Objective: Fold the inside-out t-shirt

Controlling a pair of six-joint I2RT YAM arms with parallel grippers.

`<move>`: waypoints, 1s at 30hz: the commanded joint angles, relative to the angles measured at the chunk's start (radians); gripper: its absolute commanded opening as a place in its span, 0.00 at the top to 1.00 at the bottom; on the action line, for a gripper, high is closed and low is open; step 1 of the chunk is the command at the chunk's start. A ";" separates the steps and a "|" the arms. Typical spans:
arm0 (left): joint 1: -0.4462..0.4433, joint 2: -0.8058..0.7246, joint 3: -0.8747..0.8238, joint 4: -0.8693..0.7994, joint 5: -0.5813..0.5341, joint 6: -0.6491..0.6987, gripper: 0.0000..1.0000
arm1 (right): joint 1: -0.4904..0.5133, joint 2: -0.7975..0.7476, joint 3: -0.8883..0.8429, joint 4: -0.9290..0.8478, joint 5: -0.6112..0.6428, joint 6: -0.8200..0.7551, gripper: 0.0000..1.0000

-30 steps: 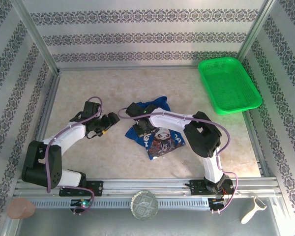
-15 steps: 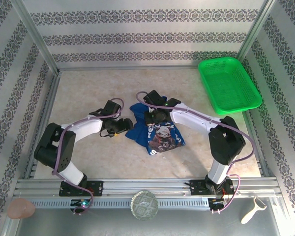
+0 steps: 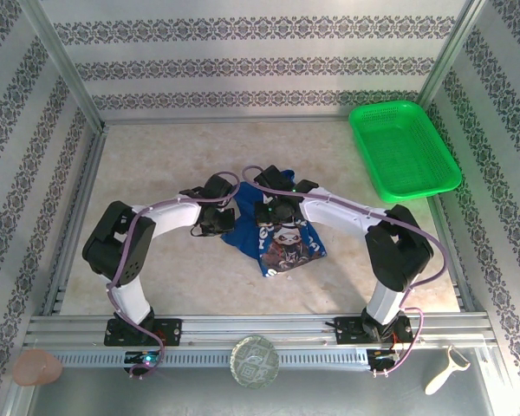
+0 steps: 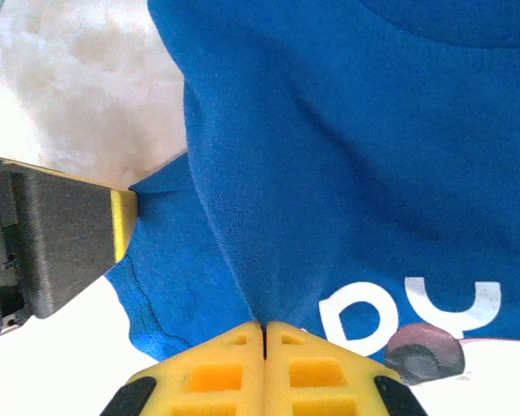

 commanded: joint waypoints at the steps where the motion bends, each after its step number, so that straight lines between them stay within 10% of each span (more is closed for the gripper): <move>1: -0.044 -0.005 -0.015 0.099 0.048 -0.013 1.00 | -0.017 -0.057 -0.029 0.043 -0.019 0.047 1.00; 15: -0.079 -0.070 -0.205 0.853 0.256 -0.365 1.00 | -0.084 -0.156 -0.150 0.226 -0.114 0.186 1.00; 25: -0.138 0.115 -0.225 1.002 0.182 -0.460 1.00 | -0.089 -0.160 -0.169 0.251 -0.117 0.212 1.00; 30: -0.126 0.087 -0.293 1.022 0.147 -0.457 0.54 | -0.089 -0.150 -0.173 0.255 -0.120 0.214 1.00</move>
